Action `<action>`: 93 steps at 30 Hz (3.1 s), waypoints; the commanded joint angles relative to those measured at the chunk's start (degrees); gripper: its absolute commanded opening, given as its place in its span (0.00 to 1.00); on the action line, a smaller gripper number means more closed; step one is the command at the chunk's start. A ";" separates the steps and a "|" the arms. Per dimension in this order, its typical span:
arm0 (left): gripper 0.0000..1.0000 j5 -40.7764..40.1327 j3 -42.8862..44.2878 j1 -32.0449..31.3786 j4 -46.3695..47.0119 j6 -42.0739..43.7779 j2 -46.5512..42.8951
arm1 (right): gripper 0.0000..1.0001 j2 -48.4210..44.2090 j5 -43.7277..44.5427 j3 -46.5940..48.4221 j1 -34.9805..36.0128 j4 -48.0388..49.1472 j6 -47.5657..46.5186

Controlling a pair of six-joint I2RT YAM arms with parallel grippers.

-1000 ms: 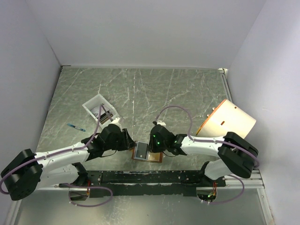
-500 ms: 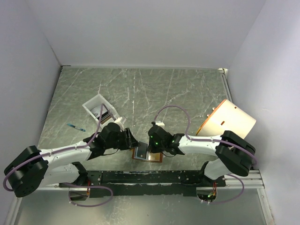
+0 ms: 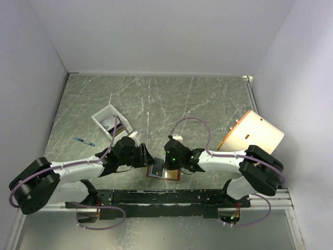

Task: Put the credit cards into the card holder
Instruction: Turn over the card slot in the card holder.

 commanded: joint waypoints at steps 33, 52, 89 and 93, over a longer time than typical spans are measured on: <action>0.49 3.15 1.18 0.31 3.32 -0.02 2.86 | 0.01 -0.19 2.23 -1.02 0.29 -1.90 0.32; 0.49 5.72 1.36 0.13 5.85 -1.04 2.73 | 0.02 -1.71 2.40 -1.28 0.38 -1.22 0.50; 0.49 4.76 12.45 -6.15 6.98 1.90 12.25 | 0.23 -33.12 20.41 -4.02 0.63 -18.19 3.82; 0.49 -0.13 13.90 -6.13 1.31 5.23 9.19 | 0.25 -31.92 17.40 -4.51 0.64 -14.83 2.06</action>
